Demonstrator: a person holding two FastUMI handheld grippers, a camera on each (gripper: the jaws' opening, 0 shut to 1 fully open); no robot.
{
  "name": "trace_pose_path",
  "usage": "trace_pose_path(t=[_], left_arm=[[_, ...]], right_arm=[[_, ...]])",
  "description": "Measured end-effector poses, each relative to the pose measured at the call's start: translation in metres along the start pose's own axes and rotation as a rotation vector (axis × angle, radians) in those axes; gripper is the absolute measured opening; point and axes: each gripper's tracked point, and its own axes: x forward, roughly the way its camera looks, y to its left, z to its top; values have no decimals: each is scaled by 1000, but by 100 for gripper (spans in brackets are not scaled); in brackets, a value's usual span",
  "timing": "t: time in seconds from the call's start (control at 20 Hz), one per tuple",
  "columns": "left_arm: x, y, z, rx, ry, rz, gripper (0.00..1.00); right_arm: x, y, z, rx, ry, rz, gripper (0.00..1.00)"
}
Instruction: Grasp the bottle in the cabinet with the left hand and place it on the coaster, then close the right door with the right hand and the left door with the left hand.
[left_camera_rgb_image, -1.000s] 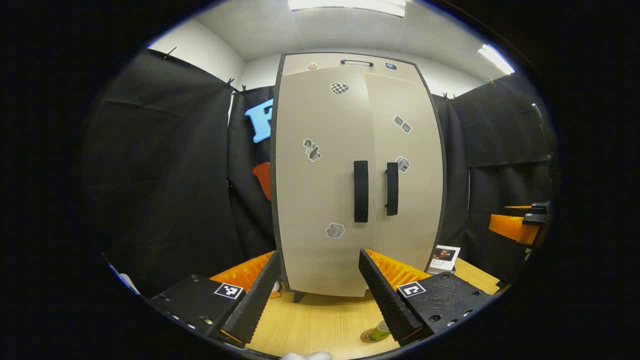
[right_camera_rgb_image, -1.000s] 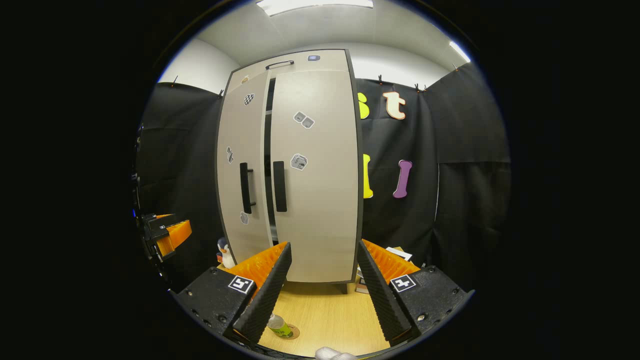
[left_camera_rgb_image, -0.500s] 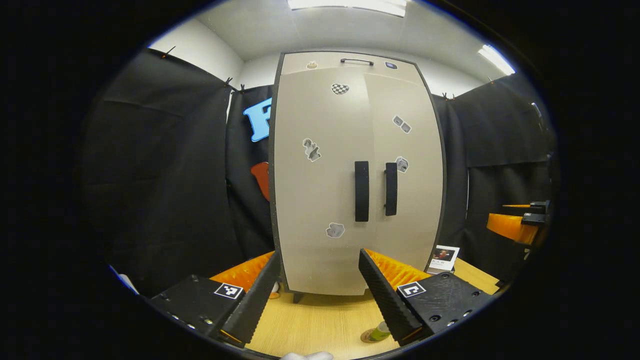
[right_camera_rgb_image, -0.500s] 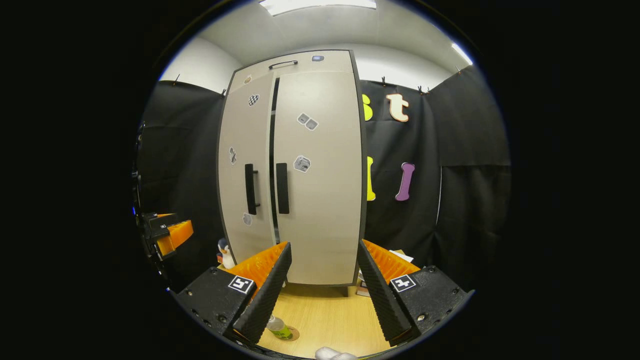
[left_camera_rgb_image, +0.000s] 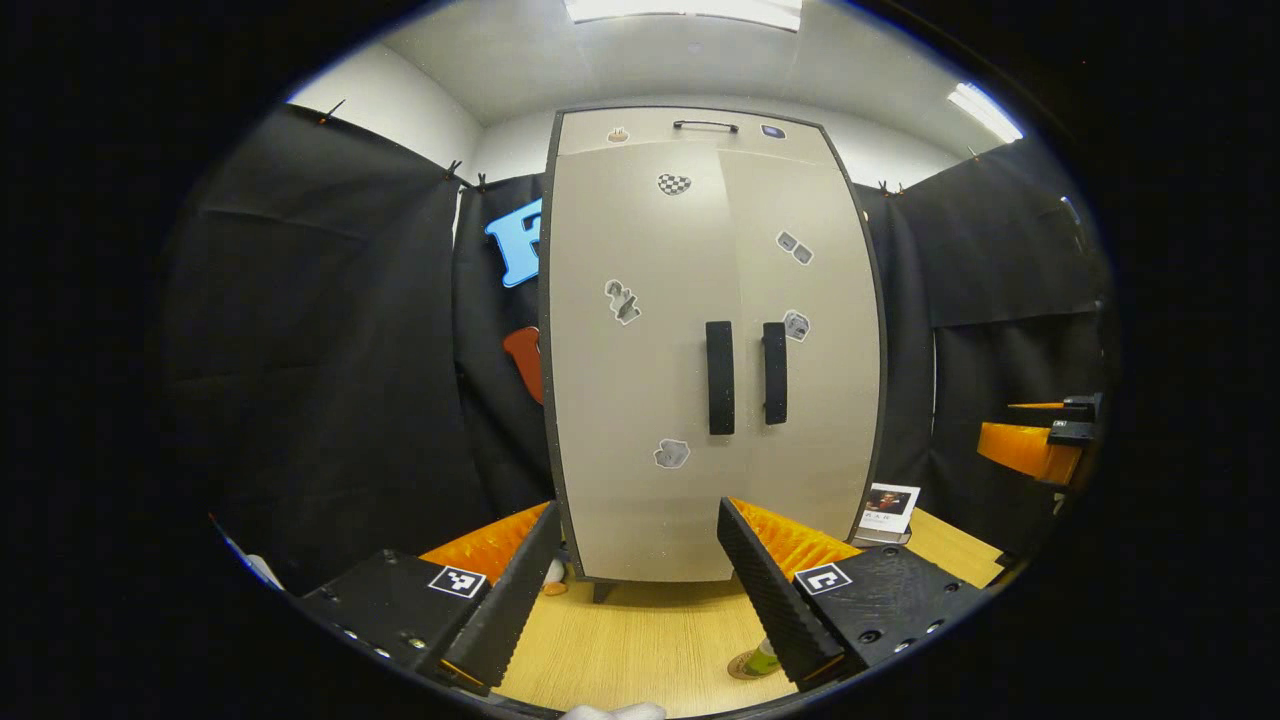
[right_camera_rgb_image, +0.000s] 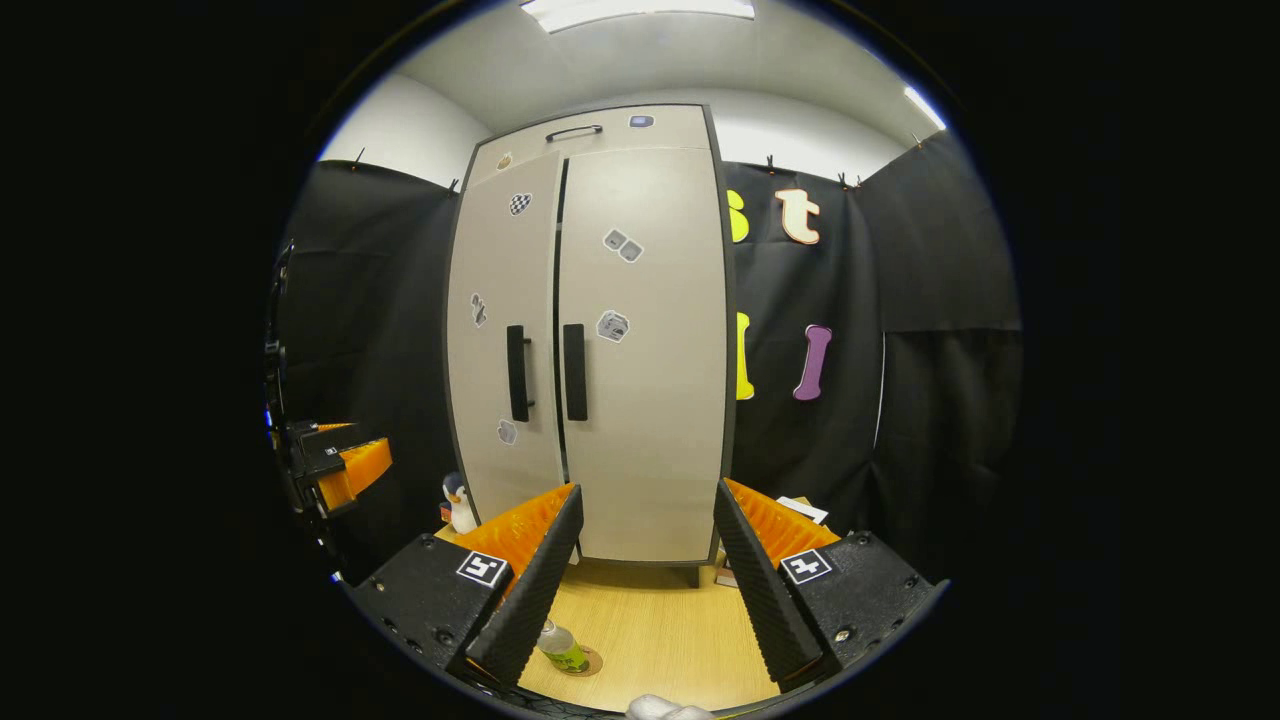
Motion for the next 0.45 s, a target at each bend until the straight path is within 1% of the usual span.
trace_pose_path(t=[0.25, 0.45], left_arm=[[-6, -3, 2, -3, -4, -7, 96], [-7, 0, 2, 6, -4, 1, 96]], right_arm=[[-4, -3, -1, 1, 7, -13, 82], [-8, 1, -2, 6, 4, -10, 82]])
